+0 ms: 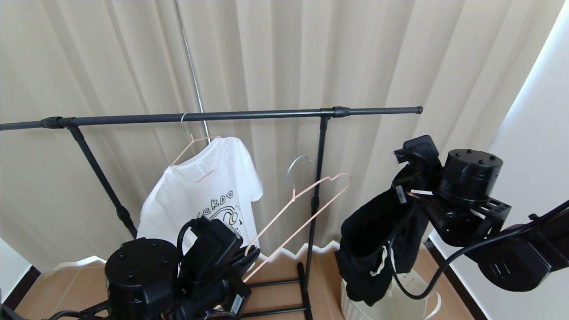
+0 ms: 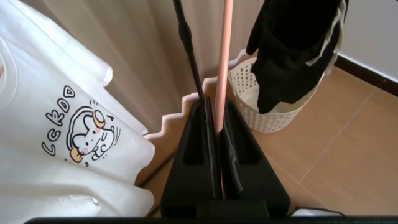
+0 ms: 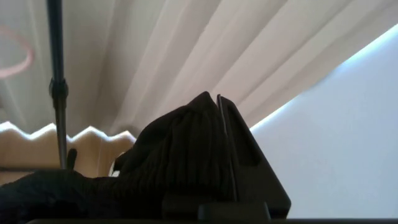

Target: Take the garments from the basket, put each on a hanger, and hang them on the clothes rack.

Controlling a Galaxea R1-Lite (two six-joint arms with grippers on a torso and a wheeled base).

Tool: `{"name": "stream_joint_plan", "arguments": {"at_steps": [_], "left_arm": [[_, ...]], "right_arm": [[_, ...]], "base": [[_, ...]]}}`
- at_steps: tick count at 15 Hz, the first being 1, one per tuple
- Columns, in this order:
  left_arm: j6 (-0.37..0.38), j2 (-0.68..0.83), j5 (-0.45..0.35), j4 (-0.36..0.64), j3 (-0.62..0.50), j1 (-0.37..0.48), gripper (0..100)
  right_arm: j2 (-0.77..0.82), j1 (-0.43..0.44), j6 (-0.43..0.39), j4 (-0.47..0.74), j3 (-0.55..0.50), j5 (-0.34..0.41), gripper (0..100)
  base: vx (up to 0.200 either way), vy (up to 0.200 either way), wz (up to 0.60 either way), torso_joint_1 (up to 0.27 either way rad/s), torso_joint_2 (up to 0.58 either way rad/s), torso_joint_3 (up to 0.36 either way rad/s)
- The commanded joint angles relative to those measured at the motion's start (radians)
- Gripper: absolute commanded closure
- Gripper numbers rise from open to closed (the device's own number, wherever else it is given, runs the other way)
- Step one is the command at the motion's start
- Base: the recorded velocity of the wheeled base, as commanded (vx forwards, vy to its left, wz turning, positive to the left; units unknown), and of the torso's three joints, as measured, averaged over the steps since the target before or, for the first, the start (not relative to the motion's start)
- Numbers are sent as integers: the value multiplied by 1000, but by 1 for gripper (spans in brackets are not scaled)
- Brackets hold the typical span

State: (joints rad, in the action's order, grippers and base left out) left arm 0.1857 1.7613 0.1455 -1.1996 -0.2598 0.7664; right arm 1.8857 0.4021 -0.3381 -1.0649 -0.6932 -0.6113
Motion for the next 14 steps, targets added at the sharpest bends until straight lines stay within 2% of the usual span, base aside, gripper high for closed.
{"name": "stream_joint_plan", "arguments": {"at_steps": [1,6,9,14], "left_arm": [[4,40,-1,-46,28,14,100],[27,122,-3,-221,82,48,100],[27,124,-4,-224,85,51,100],[26,124,-30,-225,93,65,100]], "right_arm": [[79,0,1,-37,-43,-36,100],[150,-11,7,-99,-109,-56,100],[173,-19,37,-99,-157,-74,100],[174,-16,59,-99,-172,-74,100]], "base": [[0,0,0,0,0,0],[0,0,0,0,0,0],[0,0,0,0,0,0],[0,0,0,0,0,0]]}}
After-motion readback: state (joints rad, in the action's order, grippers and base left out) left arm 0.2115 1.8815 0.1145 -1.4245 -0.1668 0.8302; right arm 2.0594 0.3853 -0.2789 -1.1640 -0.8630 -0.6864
